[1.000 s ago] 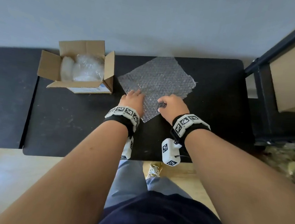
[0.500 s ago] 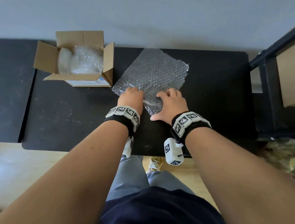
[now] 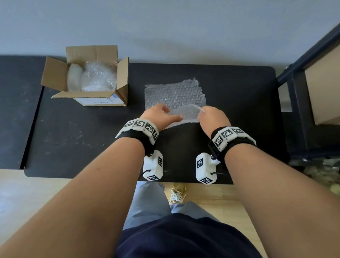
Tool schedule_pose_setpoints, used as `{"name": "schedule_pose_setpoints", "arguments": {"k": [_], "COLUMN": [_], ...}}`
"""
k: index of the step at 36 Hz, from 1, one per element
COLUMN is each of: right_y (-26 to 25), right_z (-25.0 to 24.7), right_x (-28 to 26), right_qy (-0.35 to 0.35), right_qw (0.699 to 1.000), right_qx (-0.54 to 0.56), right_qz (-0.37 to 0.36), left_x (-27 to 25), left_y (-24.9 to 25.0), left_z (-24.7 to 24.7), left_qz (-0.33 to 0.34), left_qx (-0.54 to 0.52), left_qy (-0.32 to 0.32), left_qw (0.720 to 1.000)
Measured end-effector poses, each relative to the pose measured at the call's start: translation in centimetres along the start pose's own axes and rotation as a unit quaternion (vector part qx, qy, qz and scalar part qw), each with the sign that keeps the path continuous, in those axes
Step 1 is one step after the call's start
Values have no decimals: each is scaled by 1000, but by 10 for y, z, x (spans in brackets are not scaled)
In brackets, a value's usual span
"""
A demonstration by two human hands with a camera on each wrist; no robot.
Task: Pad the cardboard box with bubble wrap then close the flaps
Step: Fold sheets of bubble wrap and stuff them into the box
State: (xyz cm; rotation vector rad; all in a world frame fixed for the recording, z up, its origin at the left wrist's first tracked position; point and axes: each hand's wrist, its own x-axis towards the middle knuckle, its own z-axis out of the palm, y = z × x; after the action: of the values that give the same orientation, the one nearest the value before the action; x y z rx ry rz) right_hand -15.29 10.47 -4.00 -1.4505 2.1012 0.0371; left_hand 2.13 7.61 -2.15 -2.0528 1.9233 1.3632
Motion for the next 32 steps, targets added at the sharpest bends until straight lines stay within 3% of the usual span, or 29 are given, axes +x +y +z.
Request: {"name": "schedule_pose_setpoints", "arguments": {"k": [6, 14, 17, 21, 27, 32], "right_y": [4, -4, -4, -3, -4, -9], "right_z": [-7, -5, -3, 0, -1, -2], "right_x": [6, 20, 26, 35, 42, 49], "right_qy": [15, 6, 4, 17, 51, 52], "right_qw": [996, 992, 992, 992, 995, 996], "right_qx": [50, 70, 57, 63, 22, -24], "right_qz": [66, 104, 116, 112, 84, 72], "left_x": [2, 12, 21, 34, 46, 53], "left_y": [-5, -12, -21, -26, -21, -17], "left_z": [-8, -14, -13, -11, -13, -12], "left_qz": [-46, -38, -51, -59, -98, -91], "left_qx": [-95, -62, -69, -27, -13, -8], "left_qy": [3, 18, 52, 83, 76, 72], "left_qw": [994, 997, 995, 994, 992, 993]}}
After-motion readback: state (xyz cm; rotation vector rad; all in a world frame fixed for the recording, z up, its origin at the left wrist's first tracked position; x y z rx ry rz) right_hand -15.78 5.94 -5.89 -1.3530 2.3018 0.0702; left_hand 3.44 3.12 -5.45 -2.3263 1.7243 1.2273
